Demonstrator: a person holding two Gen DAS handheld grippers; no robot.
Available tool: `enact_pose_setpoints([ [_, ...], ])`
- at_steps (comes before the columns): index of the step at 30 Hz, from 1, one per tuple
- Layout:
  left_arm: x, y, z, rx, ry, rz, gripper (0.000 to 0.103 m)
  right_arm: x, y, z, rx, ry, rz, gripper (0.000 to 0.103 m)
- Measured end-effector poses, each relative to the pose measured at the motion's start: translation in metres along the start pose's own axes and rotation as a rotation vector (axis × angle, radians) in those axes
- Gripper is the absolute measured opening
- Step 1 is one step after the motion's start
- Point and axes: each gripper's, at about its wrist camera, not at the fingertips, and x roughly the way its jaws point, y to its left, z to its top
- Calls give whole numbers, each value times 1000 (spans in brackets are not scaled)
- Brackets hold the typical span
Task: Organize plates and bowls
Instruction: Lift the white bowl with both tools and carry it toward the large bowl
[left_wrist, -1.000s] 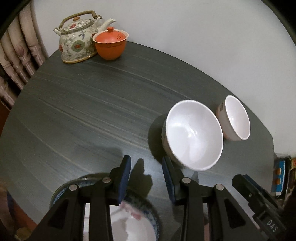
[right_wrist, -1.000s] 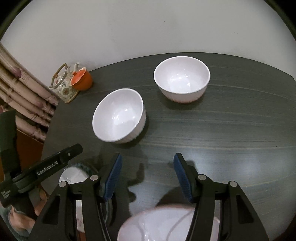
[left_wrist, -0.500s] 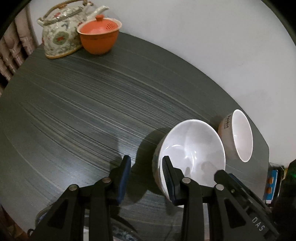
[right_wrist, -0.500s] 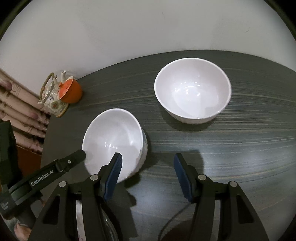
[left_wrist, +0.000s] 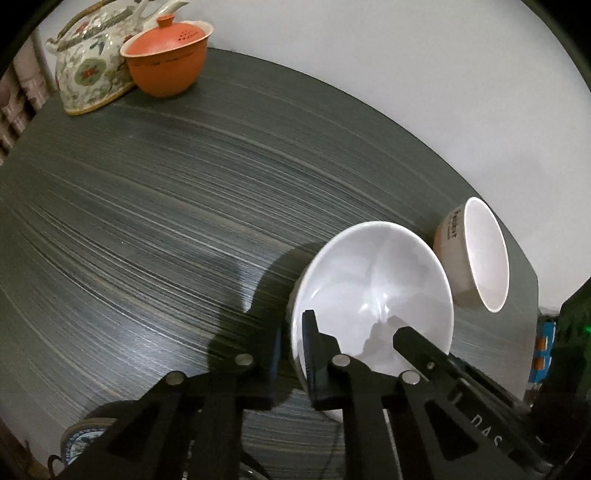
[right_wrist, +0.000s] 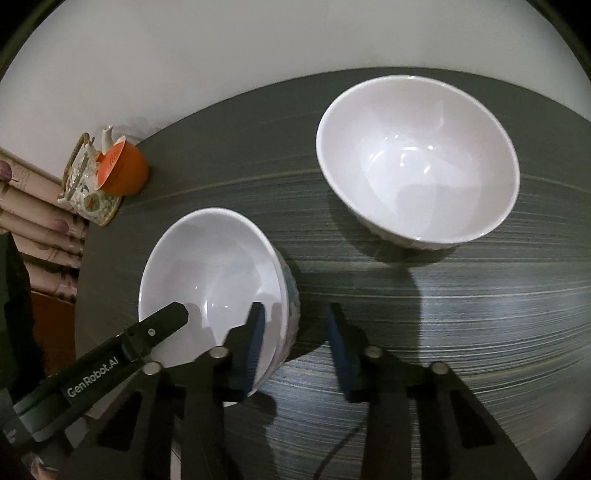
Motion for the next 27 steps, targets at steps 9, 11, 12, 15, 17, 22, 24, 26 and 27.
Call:
enact_pose_setpoints([
  [9, -32, 1, -19, 9, -41, 5, 10, -4, 5, -6, 16, 3, 25, 18],
  [11, -43, -1, -25, 12, -56, 8, 10, -10, 8, -9, 13, -3, 31, 18],
  [12, -50, -3, -28, 11, -64, 8, 10, -14, 9, -11, 13, -5, 35, 18],
  [15, -65, -7, -39, 7, -81, 8, 10, -27, 14, -19, 14, -15, 48, 18],
  [17, -76, -10, -50, 15, -93, 15, 10, -38, 17, -26, 4, -30, 56, 18],
  [22, -99, -20, -78, 29, -112, 12, 10, -62, 20, -47, -8, -48, 73, 18],
  [24, -108, -26, -91, 37, -121, 6, 10, -71, 17, -56, -14, -60, 73, 18],
  [26, -117, -33, -106, 44, -127, -1, 10, -83, 14, -68, -17, -77, 77, 18],
  [27, -120, -36, -112, 50, -129, -6, 10, -89, 12, -73, -16, -84, 78, 18],
])
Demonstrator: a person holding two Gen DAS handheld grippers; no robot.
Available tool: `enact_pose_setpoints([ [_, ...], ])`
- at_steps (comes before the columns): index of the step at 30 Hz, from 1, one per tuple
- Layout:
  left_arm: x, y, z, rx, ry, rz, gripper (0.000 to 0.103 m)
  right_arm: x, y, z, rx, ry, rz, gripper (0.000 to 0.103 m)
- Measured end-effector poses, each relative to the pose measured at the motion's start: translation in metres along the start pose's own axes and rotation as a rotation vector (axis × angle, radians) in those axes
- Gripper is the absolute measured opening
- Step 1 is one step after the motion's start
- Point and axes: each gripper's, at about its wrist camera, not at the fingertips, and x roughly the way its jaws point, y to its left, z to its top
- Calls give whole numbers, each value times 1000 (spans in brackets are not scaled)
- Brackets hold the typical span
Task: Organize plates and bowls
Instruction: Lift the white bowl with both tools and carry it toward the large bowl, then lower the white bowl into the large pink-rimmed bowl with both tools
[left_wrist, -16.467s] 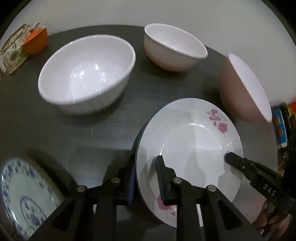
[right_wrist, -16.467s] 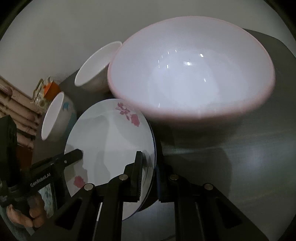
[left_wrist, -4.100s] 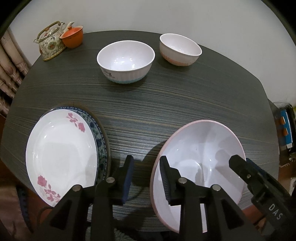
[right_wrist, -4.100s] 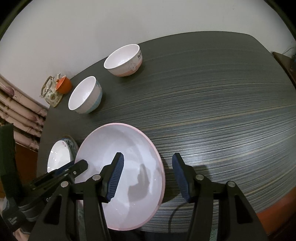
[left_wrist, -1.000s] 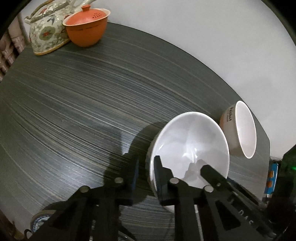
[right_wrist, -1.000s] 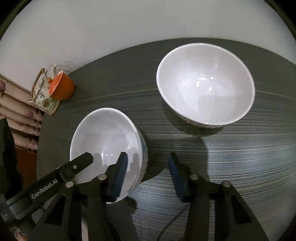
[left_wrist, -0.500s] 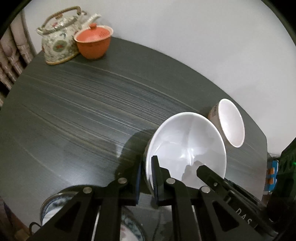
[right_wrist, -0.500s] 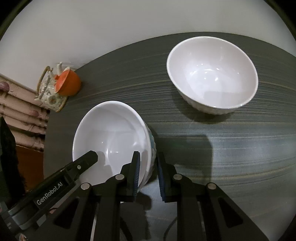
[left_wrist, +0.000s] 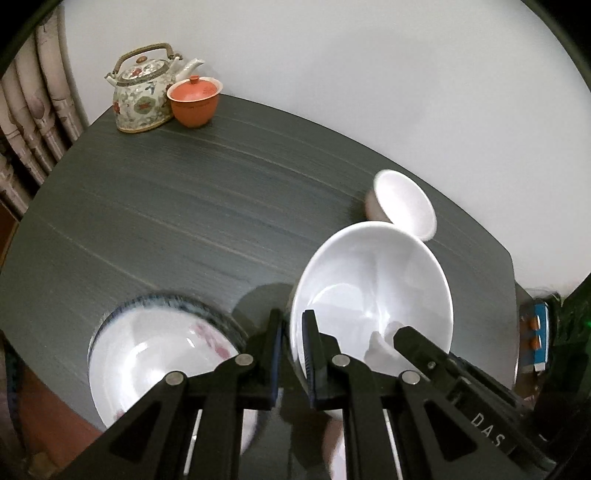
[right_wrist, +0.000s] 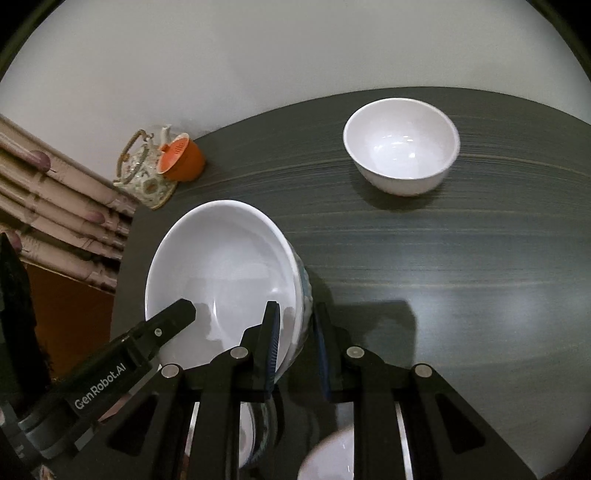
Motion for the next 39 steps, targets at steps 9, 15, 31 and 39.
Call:
enact_pose_setpoints([
  [9, -17, -37, -57, 53, 22, -52, 10, -65, -26, -54, 10, -69, -25, 18],
  [15, -5, -54, -82, 98, 63, -43, 10, -88, -52, -87, 45, -84, -38, 19],
  [31, 31, -65, -113, 147, 144, 37, 11, -73, -87, -132, 86, -28, -108, 20],
  [39, 42, -67, -111, 140, 158, 52, 11, -59, -92, -135, 90, -1, -126, 20],
])
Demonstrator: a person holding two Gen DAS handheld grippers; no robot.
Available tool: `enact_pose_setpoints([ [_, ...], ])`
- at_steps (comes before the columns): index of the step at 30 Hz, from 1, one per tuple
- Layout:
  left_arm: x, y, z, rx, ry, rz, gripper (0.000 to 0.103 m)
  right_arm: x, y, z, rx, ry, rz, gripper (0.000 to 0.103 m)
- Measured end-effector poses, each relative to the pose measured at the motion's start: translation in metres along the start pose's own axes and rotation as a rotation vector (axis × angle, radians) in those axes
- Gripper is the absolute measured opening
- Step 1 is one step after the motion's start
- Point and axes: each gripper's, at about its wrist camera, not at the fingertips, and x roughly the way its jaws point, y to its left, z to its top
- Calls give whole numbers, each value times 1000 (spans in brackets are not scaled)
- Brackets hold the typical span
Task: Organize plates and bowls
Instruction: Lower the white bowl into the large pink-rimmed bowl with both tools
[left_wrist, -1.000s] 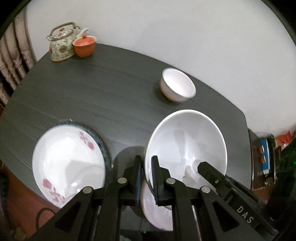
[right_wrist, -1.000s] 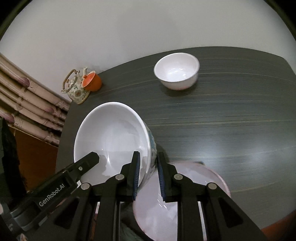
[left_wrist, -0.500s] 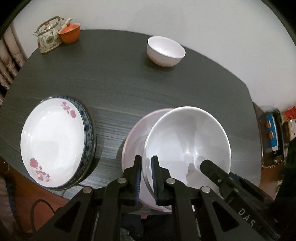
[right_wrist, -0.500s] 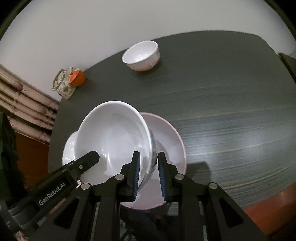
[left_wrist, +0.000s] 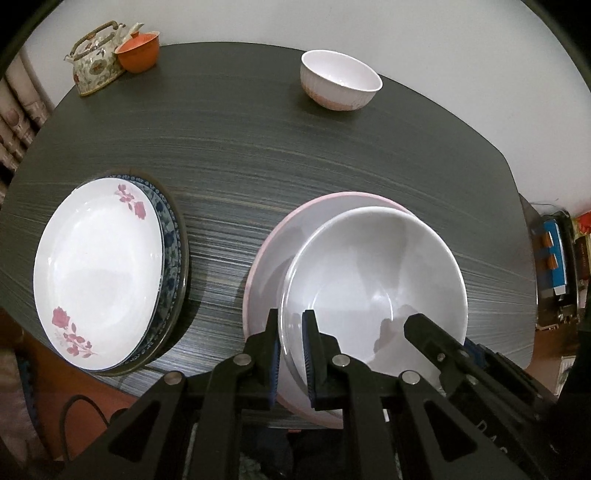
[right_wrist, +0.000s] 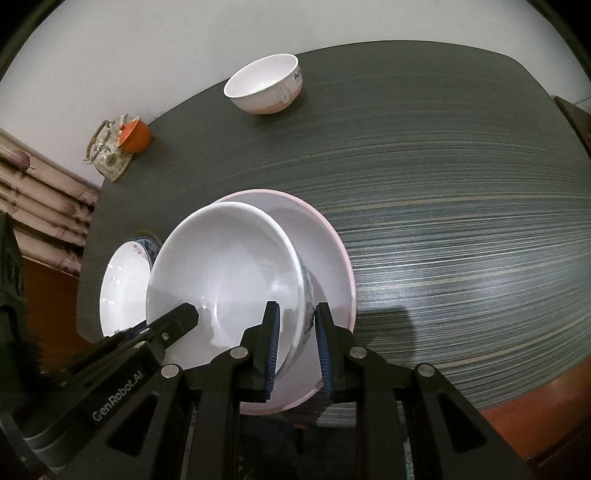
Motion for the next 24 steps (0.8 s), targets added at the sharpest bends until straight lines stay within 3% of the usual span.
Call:
enact_pose_setpoints([
  [24, -5, 5, 3, -6, -8, 9, 15, 6, 8, -5, -43, -9, -36, 25],
])
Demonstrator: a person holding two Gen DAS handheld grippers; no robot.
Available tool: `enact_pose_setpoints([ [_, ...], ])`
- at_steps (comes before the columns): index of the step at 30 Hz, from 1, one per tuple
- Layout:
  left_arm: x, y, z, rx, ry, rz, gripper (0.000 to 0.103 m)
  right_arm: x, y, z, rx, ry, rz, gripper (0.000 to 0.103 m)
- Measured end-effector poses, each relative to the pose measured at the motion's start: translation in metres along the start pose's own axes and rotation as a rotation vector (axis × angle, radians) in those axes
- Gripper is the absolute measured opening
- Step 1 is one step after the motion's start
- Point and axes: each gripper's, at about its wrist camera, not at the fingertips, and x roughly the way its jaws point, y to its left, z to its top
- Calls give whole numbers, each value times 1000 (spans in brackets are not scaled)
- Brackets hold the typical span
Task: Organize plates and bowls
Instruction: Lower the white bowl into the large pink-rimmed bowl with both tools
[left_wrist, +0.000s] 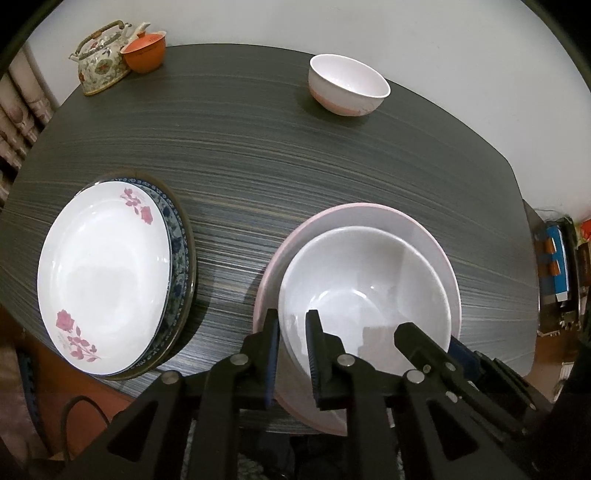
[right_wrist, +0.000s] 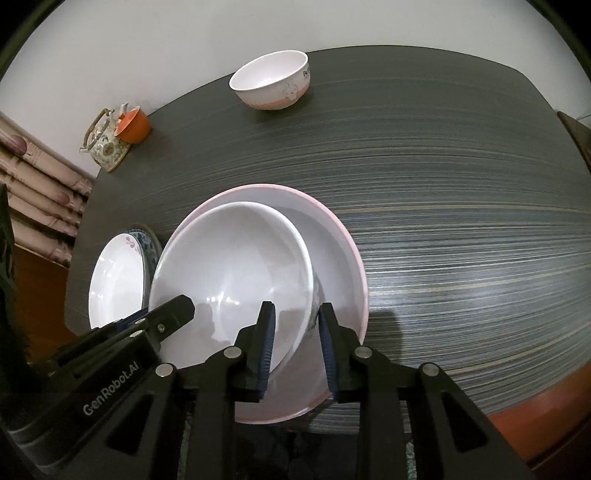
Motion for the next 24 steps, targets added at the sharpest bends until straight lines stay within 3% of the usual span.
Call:
enact_pose_setpoints([
  [6, 0, 1, 0, -5, 3, -7, 15, -2, 2, -2, -11, -4, -1, 31],
  [24, -9, 1, 2, 1, -29, -12, 20, -2, 6, -4, -3, -13, -1, 34],
])
